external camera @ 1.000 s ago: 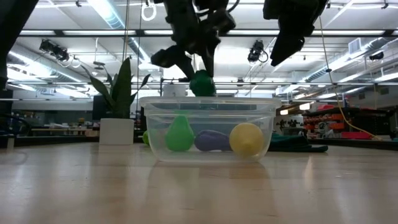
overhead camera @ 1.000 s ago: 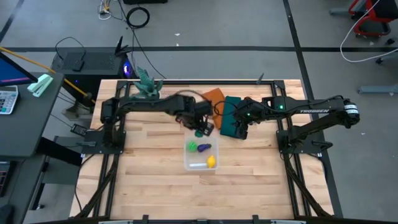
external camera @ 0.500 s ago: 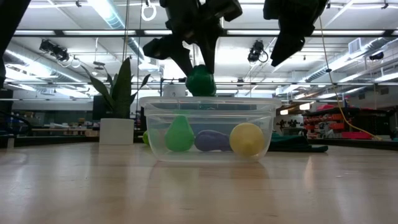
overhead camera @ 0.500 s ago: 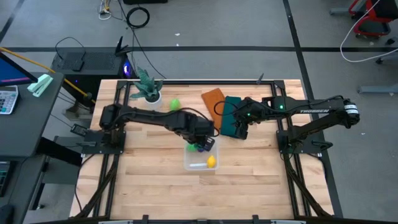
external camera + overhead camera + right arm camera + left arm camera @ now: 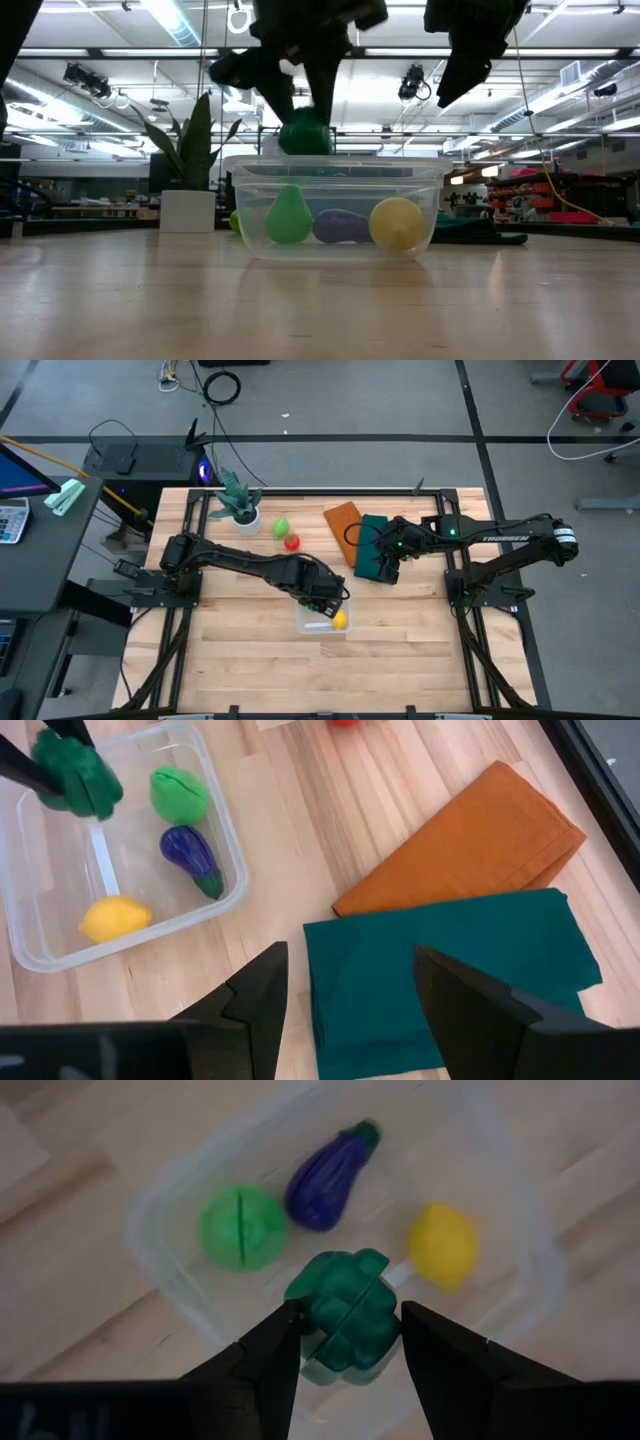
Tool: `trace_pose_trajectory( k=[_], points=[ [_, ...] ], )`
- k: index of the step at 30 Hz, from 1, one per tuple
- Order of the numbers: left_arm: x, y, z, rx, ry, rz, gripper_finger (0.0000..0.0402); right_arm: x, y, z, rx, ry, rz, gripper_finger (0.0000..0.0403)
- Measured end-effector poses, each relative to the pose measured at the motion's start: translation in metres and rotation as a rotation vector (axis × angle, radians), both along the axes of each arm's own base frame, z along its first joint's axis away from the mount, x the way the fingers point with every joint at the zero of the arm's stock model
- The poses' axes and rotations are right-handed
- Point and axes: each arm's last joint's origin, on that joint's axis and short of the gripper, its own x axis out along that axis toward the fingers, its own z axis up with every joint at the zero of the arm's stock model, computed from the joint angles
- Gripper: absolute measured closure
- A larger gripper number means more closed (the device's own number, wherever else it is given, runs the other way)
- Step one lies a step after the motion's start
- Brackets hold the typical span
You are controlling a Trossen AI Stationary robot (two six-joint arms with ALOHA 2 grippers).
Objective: Pick and placing Produce into tupperware
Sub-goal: Put the green bell pepper into the transparent container
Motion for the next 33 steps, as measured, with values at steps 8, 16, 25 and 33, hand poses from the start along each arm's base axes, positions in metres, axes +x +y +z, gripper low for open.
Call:
trace_pose_trajectory(
  k=[8,16,25,33],
  points=[
    [0.003,-0.006,-0.013,-0.003,0.035,0.002,0.0225,0.0,0.0,0.0,0.005,0.004,-0.006,0.0225],
    [0.007,-0.008,-0.031,-0.021,0.102,-0.035,0.0228,0.0,0.0,0.0,0.006,0.003,-0.008,0.0225],
    [0.01,-0.008,-0.035,-0.024,0.105,-0.055,0.0225,0.0,0.0,0.0,0.008,0.001,-0.01,0.0225],
    [0.011,-0.008,-0.045,-0.007,0.147,-0.067,0.0226,0.0,0.0,0.0,0.008,0.002,-0.011,0.0225]
  ],
)
